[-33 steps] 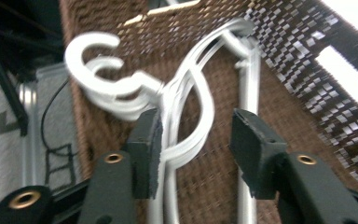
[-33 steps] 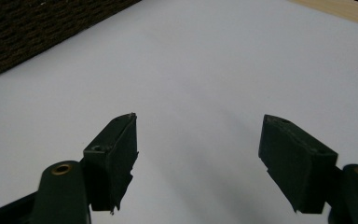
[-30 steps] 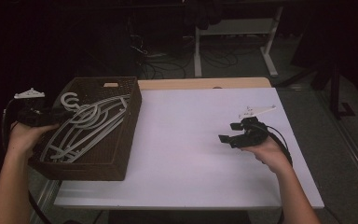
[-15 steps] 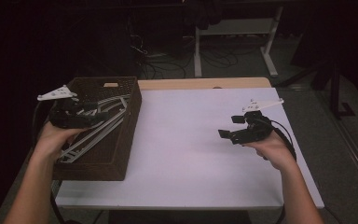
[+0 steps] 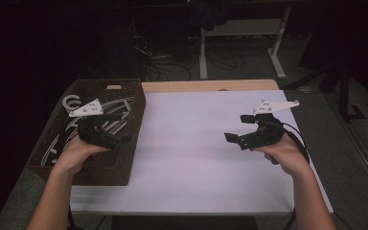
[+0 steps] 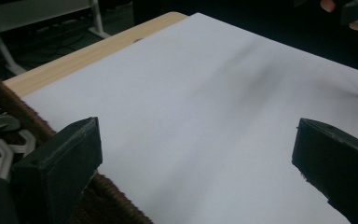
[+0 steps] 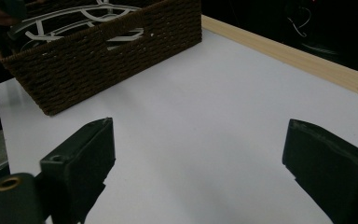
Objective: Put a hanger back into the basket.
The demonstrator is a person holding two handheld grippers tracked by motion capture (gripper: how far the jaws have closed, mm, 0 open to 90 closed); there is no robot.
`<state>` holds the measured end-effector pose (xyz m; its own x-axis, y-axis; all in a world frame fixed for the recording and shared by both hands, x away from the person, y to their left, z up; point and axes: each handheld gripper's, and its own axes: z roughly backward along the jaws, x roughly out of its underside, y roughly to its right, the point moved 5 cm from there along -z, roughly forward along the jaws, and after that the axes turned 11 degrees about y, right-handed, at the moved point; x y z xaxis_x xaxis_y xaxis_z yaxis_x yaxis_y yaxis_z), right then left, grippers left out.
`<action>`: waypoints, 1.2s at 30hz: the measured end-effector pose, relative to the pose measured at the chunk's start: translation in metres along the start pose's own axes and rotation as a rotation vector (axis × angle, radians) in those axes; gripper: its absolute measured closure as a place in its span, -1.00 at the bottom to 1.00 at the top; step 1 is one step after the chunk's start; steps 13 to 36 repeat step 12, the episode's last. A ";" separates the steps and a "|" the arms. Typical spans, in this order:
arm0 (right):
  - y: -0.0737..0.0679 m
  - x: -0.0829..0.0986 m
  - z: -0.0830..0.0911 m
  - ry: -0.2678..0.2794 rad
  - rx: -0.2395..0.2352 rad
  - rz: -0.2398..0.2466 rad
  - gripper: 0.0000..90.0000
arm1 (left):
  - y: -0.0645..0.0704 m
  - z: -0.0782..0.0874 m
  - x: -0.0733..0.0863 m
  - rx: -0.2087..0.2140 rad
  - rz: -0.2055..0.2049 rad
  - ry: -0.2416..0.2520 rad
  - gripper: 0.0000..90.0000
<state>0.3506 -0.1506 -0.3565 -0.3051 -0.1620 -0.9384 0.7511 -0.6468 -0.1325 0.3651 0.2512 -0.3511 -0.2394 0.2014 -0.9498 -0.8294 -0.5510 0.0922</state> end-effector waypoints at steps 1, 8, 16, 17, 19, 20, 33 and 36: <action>0.000 0.000 0.000 0.002 -0.001 -0.001 -0.83 | 0.001 0.000 0.001 0.007 0.006 0.003 -1.00; 0.001 0.001 0.002 0.008 -0.001 -0.004 -0.83 | 0.003 -0.003 0.008 0.022 0.021 -0.003 -1.00; 0.001 0.002 0.002 0.010 -0.004 -0.006 -0.83 | 0.002 -0.003 0.010 0.022 0.022 -0.003 -1.00; 0.001 0.002 0.002 0.010 -0.004 -0.006 -0.83 | 0.002 -0.003 0.010 0.022 0.022 -0.003 -1.00; 0.001 0.002 0.002 0.010 -0.004 -0.006 -0.83 | 0.002 -0.003 0.010 0.022 0.022 -0.003 -1.00; 0.001 0.002 0.002 0.010 -0.004 -0.006 -0.83 | 0.002 -0.003 0.010 0.022 0.022 -0.003 -1.00; 0.001 0.002 0.002 0.010 -0.004 -0.006 -0.83 | 0.002 -0.003 0.010 0.022 0.022 -0.003 -1.00; 0.001 0.002 0.002 0.010 -0.004 -0.006 -0.83 | 0.002 -0.003 0.010 0.022 0.022 -0.003 -1.00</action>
